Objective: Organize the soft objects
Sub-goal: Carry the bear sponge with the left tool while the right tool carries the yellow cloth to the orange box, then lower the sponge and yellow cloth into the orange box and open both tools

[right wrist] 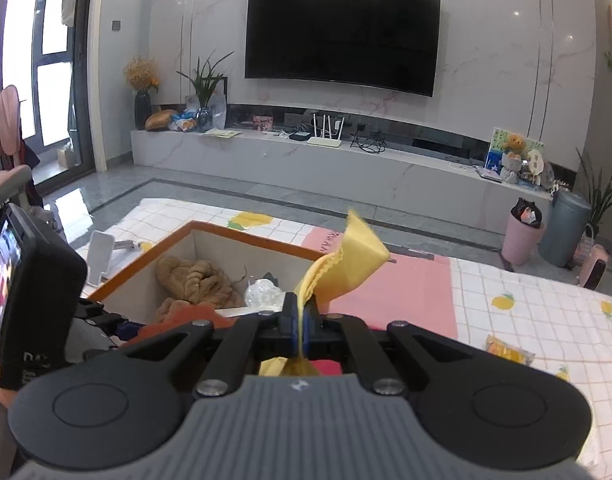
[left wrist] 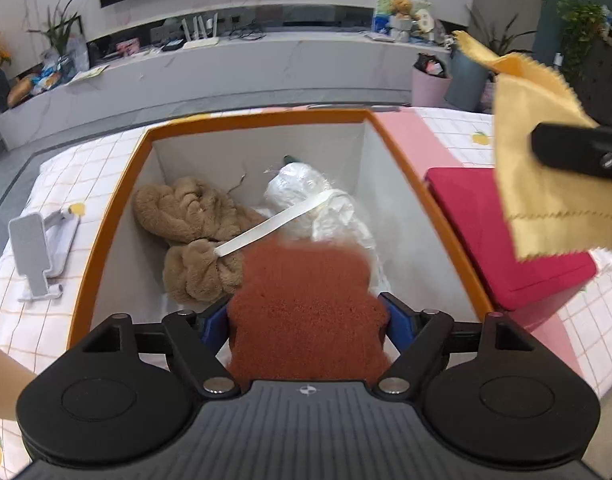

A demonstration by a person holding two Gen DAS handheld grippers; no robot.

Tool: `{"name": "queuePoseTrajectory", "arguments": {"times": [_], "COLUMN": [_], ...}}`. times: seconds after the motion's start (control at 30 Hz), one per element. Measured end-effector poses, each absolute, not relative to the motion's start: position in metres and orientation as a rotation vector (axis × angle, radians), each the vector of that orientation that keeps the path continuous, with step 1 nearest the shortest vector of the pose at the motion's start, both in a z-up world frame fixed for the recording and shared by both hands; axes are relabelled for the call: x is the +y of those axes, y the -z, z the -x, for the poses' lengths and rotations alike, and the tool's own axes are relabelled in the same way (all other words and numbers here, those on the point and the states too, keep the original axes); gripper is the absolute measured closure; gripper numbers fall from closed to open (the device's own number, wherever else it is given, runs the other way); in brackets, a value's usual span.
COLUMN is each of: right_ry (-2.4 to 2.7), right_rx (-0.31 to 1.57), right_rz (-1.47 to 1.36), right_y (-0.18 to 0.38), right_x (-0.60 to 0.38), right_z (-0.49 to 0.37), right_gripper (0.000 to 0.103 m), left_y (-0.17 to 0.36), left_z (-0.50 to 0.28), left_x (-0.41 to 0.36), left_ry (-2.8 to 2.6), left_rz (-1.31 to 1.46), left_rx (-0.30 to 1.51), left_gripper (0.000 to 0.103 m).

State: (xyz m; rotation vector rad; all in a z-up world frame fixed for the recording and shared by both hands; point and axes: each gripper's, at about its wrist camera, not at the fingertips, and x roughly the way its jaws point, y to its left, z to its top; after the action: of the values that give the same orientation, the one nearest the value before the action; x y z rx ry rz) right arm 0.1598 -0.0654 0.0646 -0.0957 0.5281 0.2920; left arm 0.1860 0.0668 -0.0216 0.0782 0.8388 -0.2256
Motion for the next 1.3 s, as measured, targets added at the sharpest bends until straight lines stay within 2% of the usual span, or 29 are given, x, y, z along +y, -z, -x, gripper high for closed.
{"name": "queuePoseTrajectory", "arguments": {"times": [0.1, 0.33, 0.53, 0.8, 1.1, 1.23, 1.3], "right_ry": [-0.301, -0.335, -0.4, -0.484, -0.382, -0.32, -0.275], "right_rx": [0.529, 0.536, 0.564, 0.778, 0.946, 1.051, 1.046], "right_rz": [0.098, 0.12, 0.1, 0.205, 0.558, 0.587, 0.629], "right_y": [-0.065, -0.071, -0.079, -0.077, -0.012, 0.019, 0.026], "right_x": [-0.062, -0.058, -0.059, -0.03, 0.042, 0.048, 0.052], "right_z": [-0.156, -0.143, -0.137, -0.16, -0.195, -0.222, -0.228], "right_gripper": [0.103, 0.103, 0.103, 0.103, 0.103, 0.103, 0.103], "left_y": [0.018, 0.0, -0.027, -0.027, -0.002, 0.001, -0.002], "left_z": [-0.183, -0.172, -0.135, -0.114, -0.133, -0.127, -0.125], "left_x": [0.068, 0.071, 0.106, 0.137, 0.159, 0.156, 0.152], "left_ry": [0.266, 0.217, 0.132, -0.104, -0.11, -0.083, -0.079], "left_rz": [-0.02, -0.015, -0.026, -0.126, -0.11, -0.147, -0.179], "left_rx": [0.826, 0.81, 0.765, 0.693, 0.755, 0.752, 0.73], "left_gripper": [0.006, 0.006, 0.006, 0.006, 0.006, 0.006, 0.006]}}
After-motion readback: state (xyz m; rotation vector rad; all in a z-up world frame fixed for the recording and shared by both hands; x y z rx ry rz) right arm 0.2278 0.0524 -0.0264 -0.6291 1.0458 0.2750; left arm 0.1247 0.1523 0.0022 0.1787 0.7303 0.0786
